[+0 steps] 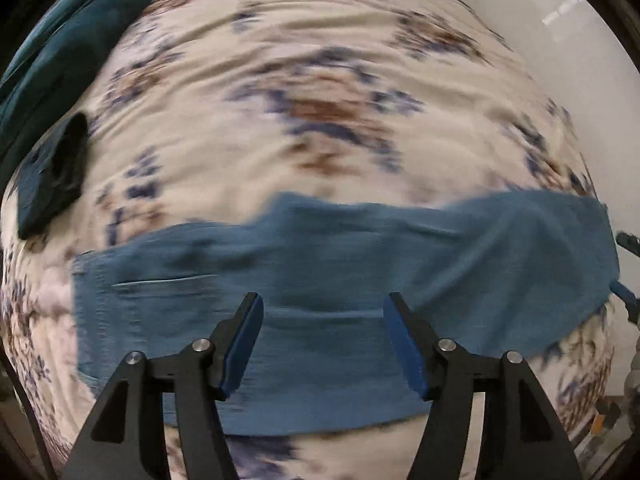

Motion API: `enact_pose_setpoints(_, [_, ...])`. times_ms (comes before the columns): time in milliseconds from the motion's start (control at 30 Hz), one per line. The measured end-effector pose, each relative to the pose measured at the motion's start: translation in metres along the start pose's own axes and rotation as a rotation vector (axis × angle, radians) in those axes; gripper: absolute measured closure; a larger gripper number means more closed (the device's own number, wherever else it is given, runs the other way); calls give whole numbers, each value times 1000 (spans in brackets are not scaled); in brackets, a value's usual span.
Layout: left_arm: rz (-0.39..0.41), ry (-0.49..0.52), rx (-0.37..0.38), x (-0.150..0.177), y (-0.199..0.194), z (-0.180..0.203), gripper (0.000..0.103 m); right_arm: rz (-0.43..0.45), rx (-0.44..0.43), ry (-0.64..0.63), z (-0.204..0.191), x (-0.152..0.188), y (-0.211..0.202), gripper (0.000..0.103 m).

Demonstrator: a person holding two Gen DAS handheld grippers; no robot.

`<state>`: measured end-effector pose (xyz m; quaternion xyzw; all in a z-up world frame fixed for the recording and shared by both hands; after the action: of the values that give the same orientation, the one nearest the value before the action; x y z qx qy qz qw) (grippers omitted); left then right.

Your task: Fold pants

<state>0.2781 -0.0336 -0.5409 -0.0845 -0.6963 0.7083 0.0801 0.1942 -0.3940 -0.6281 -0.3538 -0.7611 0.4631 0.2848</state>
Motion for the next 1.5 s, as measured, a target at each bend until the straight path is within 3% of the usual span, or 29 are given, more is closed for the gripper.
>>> enact_pose_setpoints(67, [-10, 44, 4, -3, 6, 34, 42, 45, -28, 142, 73, -28, -26, 17])
enact_pose_setpoints(167, [-24, 104, 8, -11, 17, 85, 42, 76, -72, 274, 146, -72, -37, 20])
enact_pose_setpoints(233, [-32, 124, 6, -17, 22, 106, 42, 65, -129, 288, 168, -87, -23, 21])
enact_pose_setpoints(267, [-34, 133, 0, -20, 26, 118, 42, 41, -129, 295, 178, -99, -15, 31])
enact_pose_setpoints(300, [-36, 139, -2, -22, 28, 125, 42, 23, -104, 294, 176, -102, -8, 45])
enact_pose_setpoints(333, [-39, 148, -3, -24, 30, 133, 42, 6, -47, 269, 178, -108, -4, 51])
enact_pose_setpoints(433, [-36, 176, -35, -28, 33, 151, 42, 49, 69, 187, 172, -110, -18, 52])
enact_pose_setpoints(500, [-24, 197, -84, -30, 38, 159, 42, 93, 88, 121, 155, -106, -28, 52])
enact_pose_setpoints(600, [-23, 227, -157, -29, 47, 166, 42, 53, 137, 84, 145, -96, -24, 52])
enact_pose_setpoints(633, [-32, 231, -160, -28, 50, 168, 42, 22, 100, 90, 146, -94, -18, 52])
enact_pose_setpoints(733, [-52, 221, -158, -24, 57, 169, 42, -37, 122, 96, 144, -85, -1, 52])
enact_pose_setpoints(767, [-55, 220, -156, -23, 58, 170, 42, -40, 119, 90, 142, -85, 3, 61])
enact_pose_setpoints(800, [-57, 219, -156, -21, 60, 171, 42, -27, 133, 82, 142, -84, 0, 80])
enact_pose_setpoints(900, [-51, 208, -151, -18, 57, 169, 42, 24, 211, 39, 129, -85, -8, 91])
enact_pose_setpoints(967, [-29, 190, -141, -19, 52, 167, 42, 98, 223, -2, 114, -83, -28, 92])
enact_pose_setpoints(1133, [-12, 160, -133, -21, 52, 161, 42, 222, 237, -23, 107, -75, -59, 93])
enact_pose_setpoints(1200, [-13, 145, -141, -21, 55, 155, 42, 197, 248, 14, 120, -80, -43, 93])
enact_pose_setpoints(1267, [-17, 127, -147, -21, 61, 148, 42, 111, 250, 33, 125, -91, -11, 92])
enact_pose_setpoints(1333, [-32, 95, -142, -18, 66, 140, 42, 21, 160, 128, 149, -93, 6, 88])
enact_pose_setpoints(1400, [-36, 55, -119, -16, 69, 131, 40, 23, 31, 230, 162, -94, -6, 67])
enact_pose_setpoints(1467, [-23, 10, -119, -16, 70, 120, 36, 72, -54, 251, 166, -93, -24, 43])
enact_pose_setpoints(1500, [-23, -12, -128, -17, 70, 114, 35, 83, -85, 244, 165, -92, -28, 37])
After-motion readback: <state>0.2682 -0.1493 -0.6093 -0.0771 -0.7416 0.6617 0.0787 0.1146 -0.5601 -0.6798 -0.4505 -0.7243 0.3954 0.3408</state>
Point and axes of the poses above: each gripper's, at about its wrist camera, not at the fingertips, and y roughly the way its jaws point, z to its right, x to its underside, the point moved 7 cm from there along y, roughly the way its jaws point, and after that the axes turned 11 degrees about -z, right-handed, at the moved point
